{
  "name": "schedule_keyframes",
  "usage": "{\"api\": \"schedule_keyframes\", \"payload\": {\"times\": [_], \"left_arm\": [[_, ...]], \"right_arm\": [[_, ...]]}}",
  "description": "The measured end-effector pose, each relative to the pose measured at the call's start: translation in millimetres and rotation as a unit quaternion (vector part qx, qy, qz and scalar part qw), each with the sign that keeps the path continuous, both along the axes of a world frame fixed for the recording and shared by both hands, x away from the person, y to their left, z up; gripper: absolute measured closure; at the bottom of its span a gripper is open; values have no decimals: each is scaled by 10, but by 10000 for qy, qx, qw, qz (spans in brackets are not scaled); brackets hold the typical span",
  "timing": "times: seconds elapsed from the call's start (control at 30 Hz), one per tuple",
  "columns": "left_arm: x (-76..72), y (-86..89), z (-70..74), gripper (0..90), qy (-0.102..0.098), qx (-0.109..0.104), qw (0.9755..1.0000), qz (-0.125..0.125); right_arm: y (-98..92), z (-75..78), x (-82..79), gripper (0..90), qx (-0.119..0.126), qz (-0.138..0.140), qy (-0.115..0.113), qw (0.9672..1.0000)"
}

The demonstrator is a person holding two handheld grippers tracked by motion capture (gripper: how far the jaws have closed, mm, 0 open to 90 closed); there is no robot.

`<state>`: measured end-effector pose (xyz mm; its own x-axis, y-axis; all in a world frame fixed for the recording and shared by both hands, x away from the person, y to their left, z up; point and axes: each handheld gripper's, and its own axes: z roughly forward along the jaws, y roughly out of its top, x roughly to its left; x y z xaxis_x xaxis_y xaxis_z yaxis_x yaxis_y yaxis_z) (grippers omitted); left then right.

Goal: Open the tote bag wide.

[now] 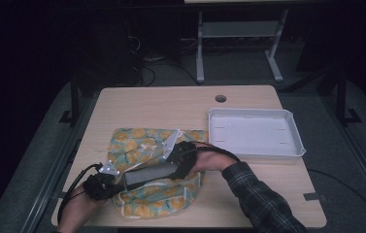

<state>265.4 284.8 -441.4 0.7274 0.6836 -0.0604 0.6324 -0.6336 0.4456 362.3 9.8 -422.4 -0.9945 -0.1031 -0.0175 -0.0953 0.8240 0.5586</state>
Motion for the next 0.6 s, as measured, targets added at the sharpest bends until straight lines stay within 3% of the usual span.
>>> {"api": "schedule_keyframes", "payload": {"times": [0.13, 0.3, 0.4, 0.6], "left_arm": [[-1, 1, -1, 875, 2, -9, 10000, 3], [-1, 1, 1, 874, 7, 3, 10000, 4], [-1, -1, 0, 874, 4, -5, 10000, 7], [-3, -1, -1, 869, -2, -9, 10000, 5]], "right_arm": [[24, -40, -14, 365, -146, -34, -1, 9999], [31, -35, -18, 395, -87, 56, -57, 9999], [21, -19, -39, 408, -148, 42, -12, 9999], [2, 27, -46, 416, -35, 30, 72, 10000]]}}
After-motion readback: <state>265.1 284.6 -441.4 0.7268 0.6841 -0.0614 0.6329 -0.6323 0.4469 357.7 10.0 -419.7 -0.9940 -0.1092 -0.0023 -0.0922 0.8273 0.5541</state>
